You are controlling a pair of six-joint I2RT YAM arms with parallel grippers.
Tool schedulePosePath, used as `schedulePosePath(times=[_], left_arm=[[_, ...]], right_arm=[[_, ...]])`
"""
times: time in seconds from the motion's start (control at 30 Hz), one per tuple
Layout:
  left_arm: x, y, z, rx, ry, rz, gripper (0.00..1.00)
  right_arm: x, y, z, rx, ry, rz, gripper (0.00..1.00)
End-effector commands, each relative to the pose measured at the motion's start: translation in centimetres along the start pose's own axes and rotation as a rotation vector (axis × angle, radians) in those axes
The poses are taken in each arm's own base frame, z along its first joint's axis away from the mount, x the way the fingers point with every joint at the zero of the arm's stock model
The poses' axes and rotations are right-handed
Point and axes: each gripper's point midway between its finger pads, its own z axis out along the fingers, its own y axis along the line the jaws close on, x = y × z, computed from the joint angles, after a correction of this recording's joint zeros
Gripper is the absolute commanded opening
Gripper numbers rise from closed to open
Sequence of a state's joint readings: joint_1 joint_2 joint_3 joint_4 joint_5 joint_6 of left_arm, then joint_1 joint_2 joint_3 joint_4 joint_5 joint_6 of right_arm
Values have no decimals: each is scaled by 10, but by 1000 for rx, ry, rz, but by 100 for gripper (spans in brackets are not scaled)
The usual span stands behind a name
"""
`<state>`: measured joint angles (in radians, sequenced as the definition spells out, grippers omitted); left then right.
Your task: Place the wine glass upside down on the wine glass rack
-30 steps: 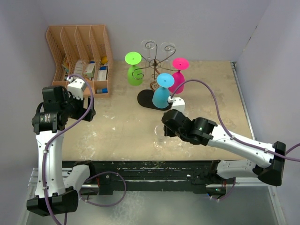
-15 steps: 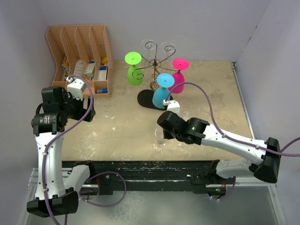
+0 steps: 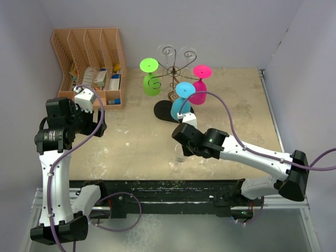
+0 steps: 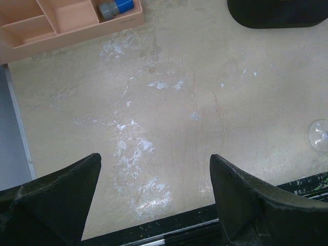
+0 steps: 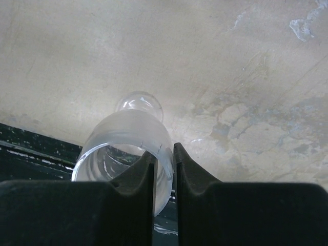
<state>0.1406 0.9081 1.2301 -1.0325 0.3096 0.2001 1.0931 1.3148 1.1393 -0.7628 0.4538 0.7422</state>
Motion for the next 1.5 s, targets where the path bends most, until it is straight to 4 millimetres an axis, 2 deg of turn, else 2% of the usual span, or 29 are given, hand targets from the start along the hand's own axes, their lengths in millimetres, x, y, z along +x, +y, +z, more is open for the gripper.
schedulePosePath(times=[0.0, 0.2, 0.43, 0.47, 0.53, 0.6, 0.7, 0.83, 0.93, 1.07, 1.17, 1.23, 1.4, 1.47], left_arm=[[-10, -1, -2, -6, -49, 0, 89], [-9, -1, -1, -2, -41, -1, 88], [-9, -3, -1, 14, -32, -4, 87], [-10, -8, -2, 38, -33, -2, 85], [-14, -23, -6, 126, -44, 6, 73], [-22, -45, -16, 244, -59, 5, 72], [-36, -73, -36, 394, -80, -25, 75], [-57, -99, -66, 521, -98, -131, 74], [-84, -127, -103, 683, -140, -218, 73], [-118, -155, -147, 891, -214, -324, 73], [-143, -165, -172, 1013, -252, -401, 63], [-158, -164, -177, 1048, -247, -478, 56], [-190, -154, -173, 1030, -288, -610, 60], [-202, -149, -170, 1030, -319, -641, 58]], right_arm=[[0, -6, -21, -3, 24, -29, 0], [-28, -12, -62, -102, -115, 49, 0], [-50, -4, -86, -238, -246, 95, 0], [-55, -2, -91, -260, -267, 96, 0], [-67, 1, -101, -295, -319, 118, 0], [-82, 2, -114, -332, -392, 147, 0], [-103, 5, -135, -393, -483, 183, 0], [-135, 23, -172, -545, -599, 228, 0], [-165, 20, -187, -511, -701, 236, 0], [-206, 20, -217, -521, -852, 268, 0], [-232, 19, -244, -562, -992, 303, 0], [-246, 15, -255, -548, -1068, 330, 0], [-273, -1, -271, -481, -1245, 414, 0], [-281, 0, -274, -480, -1301, 450, 0]])
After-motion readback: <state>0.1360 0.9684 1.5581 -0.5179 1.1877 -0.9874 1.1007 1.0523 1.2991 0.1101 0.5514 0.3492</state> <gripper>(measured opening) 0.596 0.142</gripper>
